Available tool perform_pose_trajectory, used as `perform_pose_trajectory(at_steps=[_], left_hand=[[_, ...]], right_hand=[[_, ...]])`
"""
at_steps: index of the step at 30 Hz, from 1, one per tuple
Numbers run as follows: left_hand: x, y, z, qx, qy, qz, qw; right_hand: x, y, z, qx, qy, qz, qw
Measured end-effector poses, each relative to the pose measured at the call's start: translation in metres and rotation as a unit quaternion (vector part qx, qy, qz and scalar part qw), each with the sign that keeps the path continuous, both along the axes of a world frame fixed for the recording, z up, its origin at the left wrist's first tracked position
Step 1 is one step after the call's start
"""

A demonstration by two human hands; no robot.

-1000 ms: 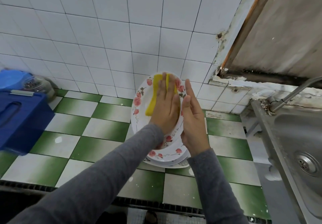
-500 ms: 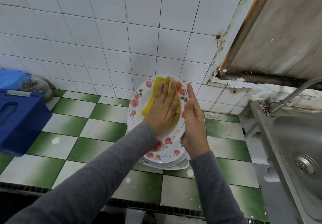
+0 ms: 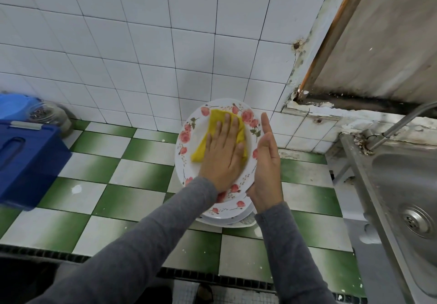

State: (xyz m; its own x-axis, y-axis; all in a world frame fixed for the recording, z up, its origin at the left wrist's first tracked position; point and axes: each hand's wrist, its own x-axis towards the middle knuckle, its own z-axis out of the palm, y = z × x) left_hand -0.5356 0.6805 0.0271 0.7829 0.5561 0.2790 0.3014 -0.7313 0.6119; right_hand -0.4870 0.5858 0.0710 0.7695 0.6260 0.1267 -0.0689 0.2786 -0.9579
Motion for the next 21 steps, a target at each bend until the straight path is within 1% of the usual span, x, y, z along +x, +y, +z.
perform_pose_trajectory(at_steps=[2,5,6,8,10,12,14,16,18,21], left_hand=[[-0.003,0.013,-0.003,0.045,0.040,-0.022,0.998],[0.000,0.037,-0.006,0.086,0.063,0.026,0.994],[0.002,0.040,-0.007,0.082,0.062,0.045,0.994],[0.005,0.033,-0.007,0.049,0.045,0.055,0.996],[0.005,0.015,-0.006,0.011,0.011,0.023,1.000],[0.000,0.002,-0.006,-0.012,-0.016,-0.027,0.999],[-0.005,0.000,-0.009,-0.011,-0.014,-0.066,0.998],[-0.009,0.011,-0.012,0.019,0.012,-0.079,0.997],[-0.010,0.025,-0.014,0.046,0.031,-0.054,0.997],[-0.008,0.038,-0.014,0.072,0.032,0.006,0.997]], right_hand=[[0.000,-0.002,-0.003,0.011,0.011,0.002,1.000],[-0.002,-0.004,-0.002,0.054,0.074,0.023,0.996],[-0.003,-0.003,-0.002,0.059,0.072,0.023,0.995],[-0.004,-0.002,0.000,0.048,0.034,0.004,0.998],[-0.002,-0.001,-0.001,0.031,-0.005,-0.011,0.999],[0.003,-0.004,-0.005,0.036,-0.033,-0.012,0.999],[0.007,-0.003,-0.005,0.036,-0.031,-0.013,0.999],[0.007,-0.001,-0.005,0.034,-0.010,-0.020,0.999],[0.004,-0.001,-0.002,0.042,0.016,-0.020,0.999],[-0.001,-0.002,0.004,0.070,0.056,0.002,0.996]])
